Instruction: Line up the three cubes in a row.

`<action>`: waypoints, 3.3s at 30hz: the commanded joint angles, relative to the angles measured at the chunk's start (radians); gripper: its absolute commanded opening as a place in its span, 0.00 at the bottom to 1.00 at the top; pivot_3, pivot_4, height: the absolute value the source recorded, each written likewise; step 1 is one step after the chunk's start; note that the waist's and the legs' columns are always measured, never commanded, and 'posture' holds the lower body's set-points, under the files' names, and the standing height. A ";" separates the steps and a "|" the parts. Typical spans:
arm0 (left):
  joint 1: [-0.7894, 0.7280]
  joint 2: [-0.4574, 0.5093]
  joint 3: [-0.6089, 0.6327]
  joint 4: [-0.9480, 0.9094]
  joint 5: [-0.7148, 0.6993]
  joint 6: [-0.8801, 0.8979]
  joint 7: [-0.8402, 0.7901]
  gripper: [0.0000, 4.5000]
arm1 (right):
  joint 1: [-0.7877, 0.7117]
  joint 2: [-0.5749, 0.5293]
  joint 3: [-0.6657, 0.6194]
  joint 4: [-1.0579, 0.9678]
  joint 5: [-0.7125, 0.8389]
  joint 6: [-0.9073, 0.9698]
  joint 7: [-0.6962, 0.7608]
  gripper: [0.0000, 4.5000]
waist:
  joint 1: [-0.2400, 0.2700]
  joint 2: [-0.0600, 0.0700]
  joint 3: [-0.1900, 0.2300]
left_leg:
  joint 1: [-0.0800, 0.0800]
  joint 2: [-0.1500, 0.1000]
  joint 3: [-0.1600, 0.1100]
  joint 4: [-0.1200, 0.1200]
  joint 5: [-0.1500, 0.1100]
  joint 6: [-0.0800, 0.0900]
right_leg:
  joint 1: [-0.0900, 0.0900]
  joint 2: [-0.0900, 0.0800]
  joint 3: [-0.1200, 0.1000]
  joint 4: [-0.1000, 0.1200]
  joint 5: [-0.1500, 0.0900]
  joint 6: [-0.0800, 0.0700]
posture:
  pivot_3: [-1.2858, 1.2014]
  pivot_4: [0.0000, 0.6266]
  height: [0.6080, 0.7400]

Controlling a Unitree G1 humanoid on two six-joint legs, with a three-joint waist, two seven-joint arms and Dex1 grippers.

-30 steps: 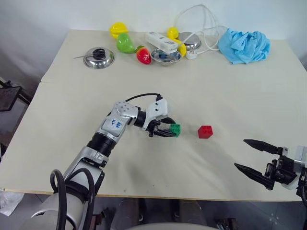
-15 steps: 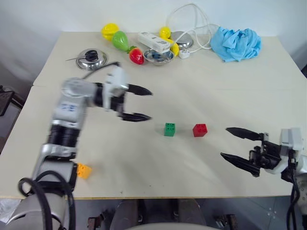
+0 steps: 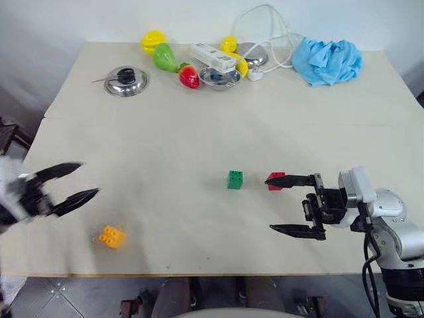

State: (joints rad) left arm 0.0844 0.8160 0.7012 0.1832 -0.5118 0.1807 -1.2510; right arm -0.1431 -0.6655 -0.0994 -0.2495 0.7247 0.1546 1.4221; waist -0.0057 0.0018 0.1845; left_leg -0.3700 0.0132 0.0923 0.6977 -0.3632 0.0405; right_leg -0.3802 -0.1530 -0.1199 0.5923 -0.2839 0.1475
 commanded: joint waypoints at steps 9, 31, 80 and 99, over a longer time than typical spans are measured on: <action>0.314 -0.120 0.128 -0.144 -0.067 -0.093 0.004 1.00 | -0.044 -0.015 -0.008 0.056 -0.006 -0.027 0.064 1.00 | 0.019 -0.002 -0.001 | 0.000 0.000 0.000 0.001 -0.004 -0.004 | -0.003 -0.011 0.000 -0.001 -0.001 -0.003 | 0.52 0.24 1.00; 0.523 -0.379 -0.156 -0.575 0.051 -0.088 0.320 1.00 | 0.060 -0.032 -0.061 0.187 -0.043 -0.118 0.115 1.00 | 0.000 0.000 -0.001 | 0.001 0.002 0.004 0.001 -0.005 0.001 | -0.002 -0.002 0.001 -0.002 -0.002 -0.004 | 0.52 0.24 1.00; -0.986 -0.362 -0.878 0.753 0.433 -0.430 -0.202 0.56 | 0.489 0.132 -0.318 -0.042 -0.010 -0.239 -0.141 1.00 | 0.027 0.001 -0.002 | -0.001 -0.002 0.011 0.003 -0.002 0.001 | -0.005 0.005 0.000 0.004 0.000 -0.001 | 0.52 0.24 1.00; -0.443 -0.107 -0.478 0.107 0.087 -0.168 -0.069 0.99 | 0.355 0.030 -0.369 0.118 0.034 -0.216 -0.069 1.00 | 0.008 0.001 -0.002 | 0.000 0.002 0.014 0.005 -0.002 0.003 | -0.010 0.001 0.005 0.013 -0.001 -0.002 | 0.52 0.24 1.00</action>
State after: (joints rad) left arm -0.3702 0.7020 0.1865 0.3575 -0.3963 0.0121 -1.3572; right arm 0.2191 -0.6234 -0.4449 -0.1416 0.7369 -0.0593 1.3450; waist 0.0023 0.0027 0.1825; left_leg -0.3697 0.0155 0.1056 0.7025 -0.3649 0.0432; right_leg -0.3900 -0.1522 -0.1148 0.6060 -0.2846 0.1455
